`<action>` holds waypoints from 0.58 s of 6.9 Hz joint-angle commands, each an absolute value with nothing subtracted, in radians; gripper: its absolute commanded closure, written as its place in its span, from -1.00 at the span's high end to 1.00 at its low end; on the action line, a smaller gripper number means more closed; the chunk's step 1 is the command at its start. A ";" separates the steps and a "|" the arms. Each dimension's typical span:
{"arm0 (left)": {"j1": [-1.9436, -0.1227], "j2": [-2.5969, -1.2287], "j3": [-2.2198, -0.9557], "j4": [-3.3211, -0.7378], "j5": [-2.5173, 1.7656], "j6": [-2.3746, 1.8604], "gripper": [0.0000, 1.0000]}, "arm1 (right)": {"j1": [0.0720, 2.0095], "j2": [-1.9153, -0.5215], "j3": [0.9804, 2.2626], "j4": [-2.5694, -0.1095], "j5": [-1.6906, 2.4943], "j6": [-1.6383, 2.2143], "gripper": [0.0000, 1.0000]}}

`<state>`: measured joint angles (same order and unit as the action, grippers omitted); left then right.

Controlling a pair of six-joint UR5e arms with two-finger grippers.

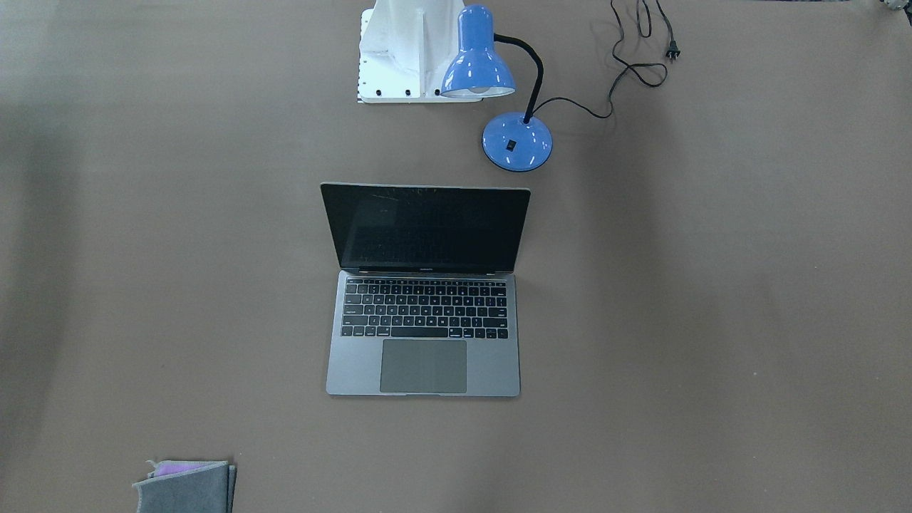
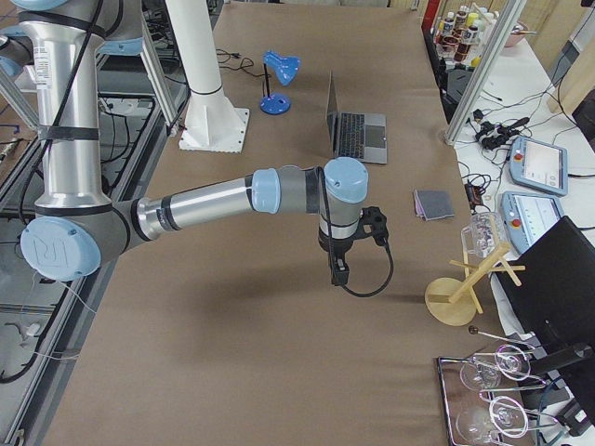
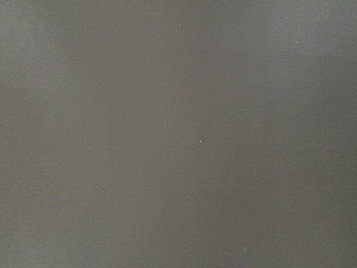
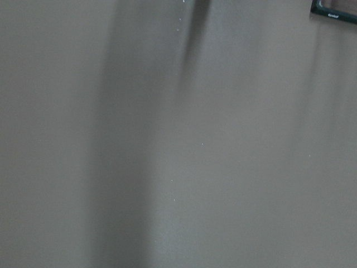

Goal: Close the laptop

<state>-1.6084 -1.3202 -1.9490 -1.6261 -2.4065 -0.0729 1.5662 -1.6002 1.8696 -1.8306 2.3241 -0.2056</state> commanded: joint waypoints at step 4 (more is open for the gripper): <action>-1.614 -1.315 -1.937 -1.611 -2.376 -0.046 0.96 | 1.566 -1.643 1.871 -1.830 2.347 -0.207 1.00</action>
